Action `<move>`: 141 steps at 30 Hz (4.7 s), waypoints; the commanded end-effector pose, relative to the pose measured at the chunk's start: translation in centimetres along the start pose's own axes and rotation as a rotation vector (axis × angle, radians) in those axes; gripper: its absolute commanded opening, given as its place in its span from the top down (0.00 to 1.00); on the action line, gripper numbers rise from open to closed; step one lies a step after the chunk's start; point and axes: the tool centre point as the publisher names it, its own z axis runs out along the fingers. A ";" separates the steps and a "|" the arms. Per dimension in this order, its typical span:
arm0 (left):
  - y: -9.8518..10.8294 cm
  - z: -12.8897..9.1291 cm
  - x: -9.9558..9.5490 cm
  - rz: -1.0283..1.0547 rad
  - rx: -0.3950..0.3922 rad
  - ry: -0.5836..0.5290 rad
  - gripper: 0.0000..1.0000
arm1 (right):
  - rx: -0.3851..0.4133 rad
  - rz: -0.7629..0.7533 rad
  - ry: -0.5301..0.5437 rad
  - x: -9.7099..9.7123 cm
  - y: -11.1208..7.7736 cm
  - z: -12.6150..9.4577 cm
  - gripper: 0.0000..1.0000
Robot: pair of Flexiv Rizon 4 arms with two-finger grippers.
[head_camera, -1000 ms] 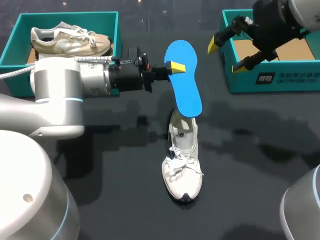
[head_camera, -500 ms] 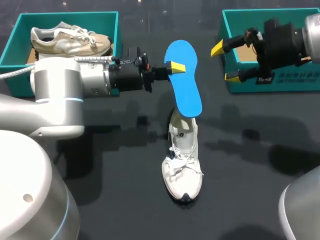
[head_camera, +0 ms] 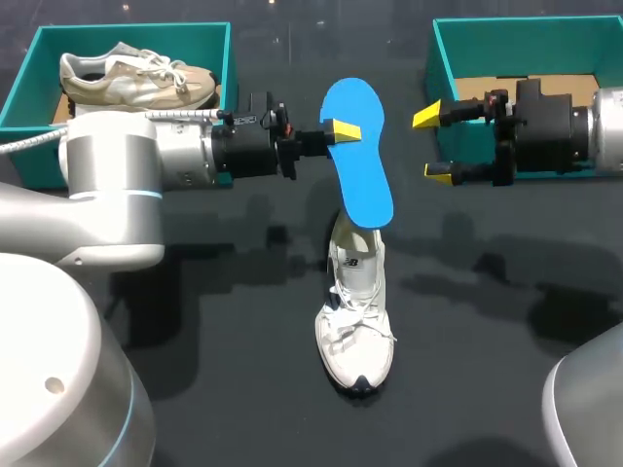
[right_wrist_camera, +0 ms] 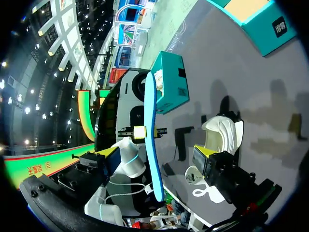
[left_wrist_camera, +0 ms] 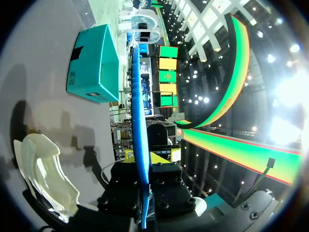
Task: Take the shoe out of the shoebox, open the shoe tongue, remove and reinsert the insole, then place the shoe into the shoebox
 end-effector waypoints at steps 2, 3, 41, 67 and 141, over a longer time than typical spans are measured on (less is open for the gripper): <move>0.1 0.0 0.0 0.000 0.001 -0.002 1.00 | -0.015 0.015 0.076 -0.7 -0.5 0.5 0.00; 0.1 0.0 0.0 0.000 0.001 -0.002 1.00 | -0.015 0.018 0.078 -0.8 -0.5 0.6 0.00; -2.0 -1.1 5.3 0.954 -0.097 -0.216 1.00 | -0.007 0.037 0.136 -1.0 -0.6 0.8 0.00; -3.1 -1.1 2.9 1.472 -0.179 -0.027 1.00 | -0.007 0.037 0.136 -1.0 -0.6 0.8 0.00; -0.9 -0.2 -0.6 3.002 -0.235 0.214 1.00 | -0.007 0.037 0.136 -1.0 -0.6 0.8 0.00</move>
